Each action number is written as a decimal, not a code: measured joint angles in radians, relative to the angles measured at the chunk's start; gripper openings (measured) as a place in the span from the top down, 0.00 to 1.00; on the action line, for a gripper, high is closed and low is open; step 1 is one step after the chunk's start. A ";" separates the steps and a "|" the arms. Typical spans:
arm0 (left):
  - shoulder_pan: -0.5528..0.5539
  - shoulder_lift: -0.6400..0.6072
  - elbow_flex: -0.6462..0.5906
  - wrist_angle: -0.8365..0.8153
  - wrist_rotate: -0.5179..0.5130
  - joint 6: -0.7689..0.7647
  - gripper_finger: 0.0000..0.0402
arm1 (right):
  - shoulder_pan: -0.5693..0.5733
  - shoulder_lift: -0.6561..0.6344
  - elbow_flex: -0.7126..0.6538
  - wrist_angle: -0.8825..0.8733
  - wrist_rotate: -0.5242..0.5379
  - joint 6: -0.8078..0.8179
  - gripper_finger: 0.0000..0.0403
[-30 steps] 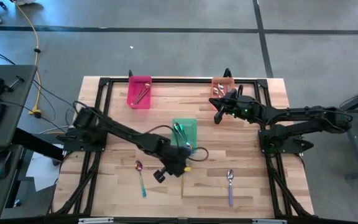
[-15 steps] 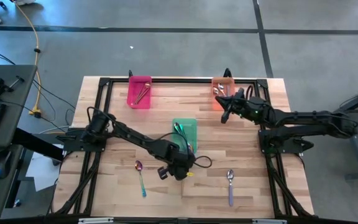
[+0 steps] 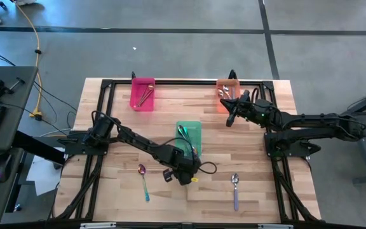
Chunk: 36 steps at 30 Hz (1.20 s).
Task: Sort silverware by color (type)
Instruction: Put the gold spoon into the pink bin
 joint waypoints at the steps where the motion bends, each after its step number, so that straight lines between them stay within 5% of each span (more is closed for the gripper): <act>1: 0.000 0.004 0.002 -0.003 -0.001 -0.001 0.74 | 0.000 0.000 0.000 0.000 0.000 0.000 1.00; 7: 0.000 0.006 0.002 -0.037 -0.009 -0.042 0.78 | 0.000 0.000 0.000 -0.004 0.000 0.000 1.00; 16: -0.010 0.006 0.002 -0.126 0.010 -0.055 0.98 | 0.000 0.000 0.000 -0.006 0.000 0.000 1.00; 36: -0.014 -0.194 -0.058 -0.296 0.073 -0.369 0.99 | 0.000 0.001 0.000 -0.022 0.000 -0.008 1.00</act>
